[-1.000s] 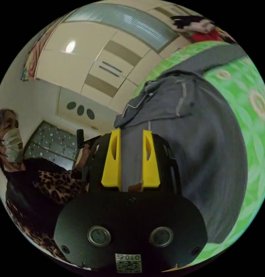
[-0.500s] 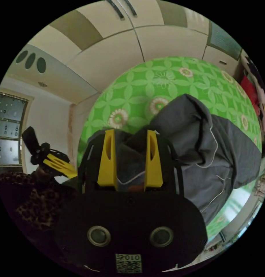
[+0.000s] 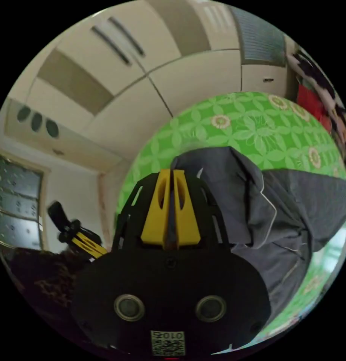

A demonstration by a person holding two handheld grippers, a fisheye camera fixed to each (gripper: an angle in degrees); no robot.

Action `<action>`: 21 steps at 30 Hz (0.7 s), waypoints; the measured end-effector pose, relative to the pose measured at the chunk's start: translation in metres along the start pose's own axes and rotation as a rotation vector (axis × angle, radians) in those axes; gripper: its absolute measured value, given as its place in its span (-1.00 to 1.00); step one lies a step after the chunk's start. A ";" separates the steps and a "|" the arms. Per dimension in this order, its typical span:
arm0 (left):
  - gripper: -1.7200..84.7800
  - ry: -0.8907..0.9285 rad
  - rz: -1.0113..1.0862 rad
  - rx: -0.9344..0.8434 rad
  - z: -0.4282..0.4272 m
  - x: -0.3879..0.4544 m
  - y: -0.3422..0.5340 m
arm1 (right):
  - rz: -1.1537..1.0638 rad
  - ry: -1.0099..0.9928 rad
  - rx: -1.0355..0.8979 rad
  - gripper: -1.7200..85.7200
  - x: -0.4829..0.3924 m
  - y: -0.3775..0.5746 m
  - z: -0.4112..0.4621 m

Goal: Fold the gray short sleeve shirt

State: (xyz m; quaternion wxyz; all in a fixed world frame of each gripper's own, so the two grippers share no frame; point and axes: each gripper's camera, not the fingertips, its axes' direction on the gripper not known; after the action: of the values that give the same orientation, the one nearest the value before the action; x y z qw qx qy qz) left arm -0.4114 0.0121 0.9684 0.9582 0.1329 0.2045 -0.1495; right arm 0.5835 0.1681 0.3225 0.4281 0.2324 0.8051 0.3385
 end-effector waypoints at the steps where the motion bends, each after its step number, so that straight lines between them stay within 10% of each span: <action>1: -0.96 0.015 -0.006 0.027 -0.003 -0.005 -0.007 | 0.071 -0.113 0.077 -0.88 0.022 -0.010 -0.006; 10: -0.97 -0.058 -0.288 0.295 -0.038 -0.071 -0.020 | 0.473 -0.719 0.346 -0.83 0.153 -0.032 0.068; 21: -0.96 -0.101 -0.327 0.228 -0.010 -0.085 -0.046 | 0.123 -0.462 0.174 -0.88 0.106 0.033 0.024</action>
State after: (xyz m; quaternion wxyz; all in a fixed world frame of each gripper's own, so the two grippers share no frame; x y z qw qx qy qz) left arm -0.5048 -0.0074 0.9879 0.9090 0.1980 0.1567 -0.3317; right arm 0.5511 0.2683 0.2813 0.5577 0.3881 0.6964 0.2312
